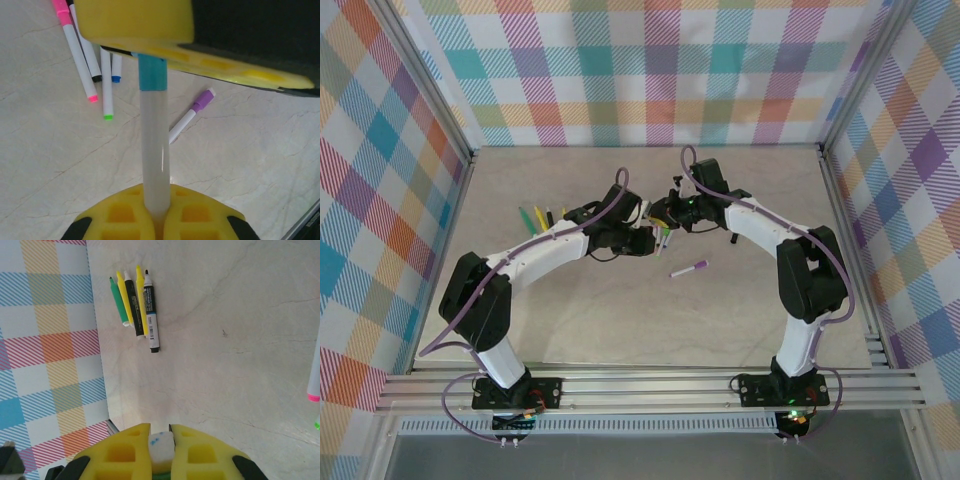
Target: Open the pen caps
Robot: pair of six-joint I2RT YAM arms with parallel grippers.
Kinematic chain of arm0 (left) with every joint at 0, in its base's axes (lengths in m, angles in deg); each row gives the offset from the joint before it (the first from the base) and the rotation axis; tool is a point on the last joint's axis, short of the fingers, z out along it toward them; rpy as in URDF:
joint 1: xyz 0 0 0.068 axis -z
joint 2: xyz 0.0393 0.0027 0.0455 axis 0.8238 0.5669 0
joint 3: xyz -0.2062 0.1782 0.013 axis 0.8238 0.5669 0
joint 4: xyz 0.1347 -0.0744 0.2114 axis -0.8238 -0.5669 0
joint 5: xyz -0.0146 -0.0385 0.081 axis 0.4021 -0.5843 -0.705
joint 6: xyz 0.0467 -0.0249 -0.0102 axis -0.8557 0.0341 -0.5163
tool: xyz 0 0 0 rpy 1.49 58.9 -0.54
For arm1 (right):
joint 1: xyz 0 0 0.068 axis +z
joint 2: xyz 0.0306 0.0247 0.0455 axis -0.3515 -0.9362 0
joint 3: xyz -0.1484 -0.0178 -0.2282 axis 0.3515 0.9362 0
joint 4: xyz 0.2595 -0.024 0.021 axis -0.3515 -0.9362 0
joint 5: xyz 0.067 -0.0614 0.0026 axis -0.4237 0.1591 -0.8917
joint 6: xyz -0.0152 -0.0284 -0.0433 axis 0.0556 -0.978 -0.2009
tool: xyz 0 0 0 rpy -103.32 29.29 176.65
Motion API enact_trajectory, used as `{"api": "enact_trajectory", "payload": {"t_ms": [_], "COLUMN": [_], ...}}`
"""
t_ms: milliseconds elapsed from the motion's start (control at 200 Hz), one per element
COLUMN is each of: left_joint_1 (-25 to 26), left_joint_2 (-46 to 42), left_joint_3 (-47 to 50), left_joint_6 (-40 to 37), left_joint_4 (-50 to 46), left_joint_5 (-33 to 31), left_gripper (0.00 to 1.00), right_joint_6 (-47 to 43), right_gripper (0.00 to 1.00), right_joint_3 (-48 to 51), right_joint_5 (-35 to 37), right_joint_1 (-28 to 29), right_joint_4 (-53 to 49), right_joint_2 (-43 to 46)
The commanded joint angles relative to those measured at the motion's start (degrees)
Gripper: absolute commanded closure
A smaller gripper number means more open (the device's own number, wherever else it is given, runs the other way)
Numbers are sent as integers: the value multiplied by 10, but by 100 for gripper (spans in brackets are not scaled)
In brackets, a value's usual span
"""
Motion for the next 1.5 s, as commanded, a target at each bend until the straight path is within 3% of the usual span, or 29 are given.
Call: {"api": "enact_trajectory", "payload": {"t_ms": [0, 190, 340, 430, 475, 585, 695, 880, 1060, 1225, 1495], "left_joint_1": [-2, 25, 144, 159, 155, 99, 36, -49, -84, -114, -135], "left_joint_2": [6, -79, -224, -283, -301, -307, -277, -181, -52, 54, 128], "left_joint_3": [-8, 99, 209, 229, 223, 205, 179, 130, 64, 24, -35], "left_joint_6": [3, 39, 116, 120, 109, 74, 42, 12, -6, -2, -19], "left_joint_4": [6, 63, 53, 15, -15, -42, -52, -60, -81, -74, -107], "left_joint_5": [-3, 50, 43, 18, -28, -47, -50, -82, -169, -199, -237], "left_gripper": [100, 100, 100, 100, 100, 100, 100, 100, 100, 100, 100], "right_joint_6": [3, -15, -20, -23, -16, -15, -24, -94, -153, -195, -224], "right_gripper": [100, 100, 100, 100, 100, 100, 100, 100, 100, 100, 100], "right_joint_3": [-10, -113, -417, -566, -591, -532, -401, -253, -165, -126, -104], "right_joint_5": [-36, -9, -13, -6, -13, -10, 0, 83, 183, 257, 317], "right_joint_1": [13, -33, -117, -121, -120, -118, -118, -115, -111, -111, -112], "right_joint_4": [-4, -59, -197, -263, -265, -238, -186, -200, -231, -256, -274], "right_joint_2": [7, -61, -224, -300, -315, -290, -223, -127, -69, -53, -70]}}
